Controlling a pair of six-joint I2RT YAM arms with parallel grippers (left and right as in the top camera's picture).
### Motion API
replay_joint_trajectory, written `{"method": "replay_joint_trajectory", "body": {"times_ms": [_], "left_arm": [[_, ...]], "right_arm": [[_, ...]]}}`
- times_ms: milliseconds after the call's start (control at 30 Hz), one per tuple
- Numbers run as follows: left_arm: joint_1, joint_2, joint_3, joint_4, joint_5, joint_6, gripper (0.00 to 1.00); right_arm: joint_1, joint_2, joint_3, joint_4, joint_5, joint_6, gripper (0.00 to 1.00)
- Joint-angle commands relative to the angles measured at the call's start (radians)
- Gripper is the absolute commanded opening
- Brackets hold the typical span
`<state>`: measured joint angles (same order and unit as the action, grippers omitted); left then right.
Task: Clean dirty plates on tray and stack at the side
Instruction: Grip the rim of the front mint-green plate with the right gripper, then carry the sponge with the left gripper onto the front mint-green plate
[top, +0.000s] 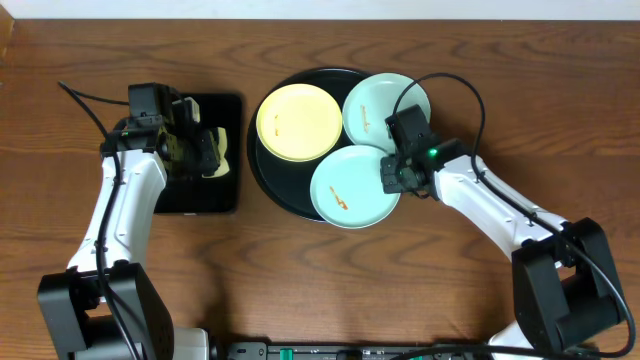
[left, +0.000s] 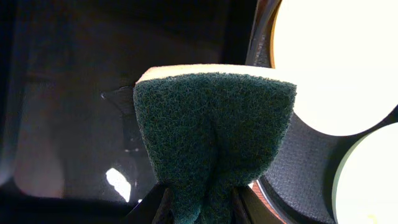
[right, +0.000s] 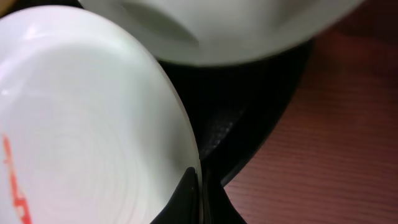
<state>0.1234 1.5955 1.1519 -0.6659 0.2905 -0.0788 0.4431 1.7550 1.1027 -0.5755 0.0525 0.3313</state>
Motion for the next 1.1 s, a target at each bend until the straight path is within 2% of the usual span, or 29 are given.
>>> {"method": "replay_joint_trajectory", "body": {"times_ms": [0,100,300,433,533,700,867,1067], "left_arm": [[0.002,0.005,-0.003,0.023,0.041,0.035,0.08],[0.002,0.005,0.003,0.04,0.1,0.083,0.08],[0.002,0.003,0.003,-0.01,0.209,0.082,0.08],[0.002,0.003,0.003,-0.09,0.195,0.082,0.08],[0.002,0.003,0.003,-0.088,0.152,0.081,0.08],[-0.011,0.001,0.005,-0.041,0.177,0.063,0.08],[-0.079,-0.033,0.006,-0.032,0.132,-0.012,0.08],[-0.254,-0.093,0.006,-0.021,0.059,-0.114,0.08]], "right_arm": [[0.01,-0.002,-0.036,0.027,0.04,-0.018,0.01],[0.01,-0.002,-0.036,0.07,0.072,-0.018,0.01],[0.01,-0.002,-0.037,0.114,0.078,0.005,0.01],[0.01,-0.002,-0.04,0.103,0.078,0.005,0.01],[0.01,-0.002,-0.041,0.103,0.078,0.005,0.01],[0.01,-0.002,-0.041,0.098,0.078,0.005,0.01],[0.01,-0.002,-0.041,0.083,0.078,0.005,0.01],[0.01,-0.002,-0.041,0.07,0.078,0.005,0.01]]}}
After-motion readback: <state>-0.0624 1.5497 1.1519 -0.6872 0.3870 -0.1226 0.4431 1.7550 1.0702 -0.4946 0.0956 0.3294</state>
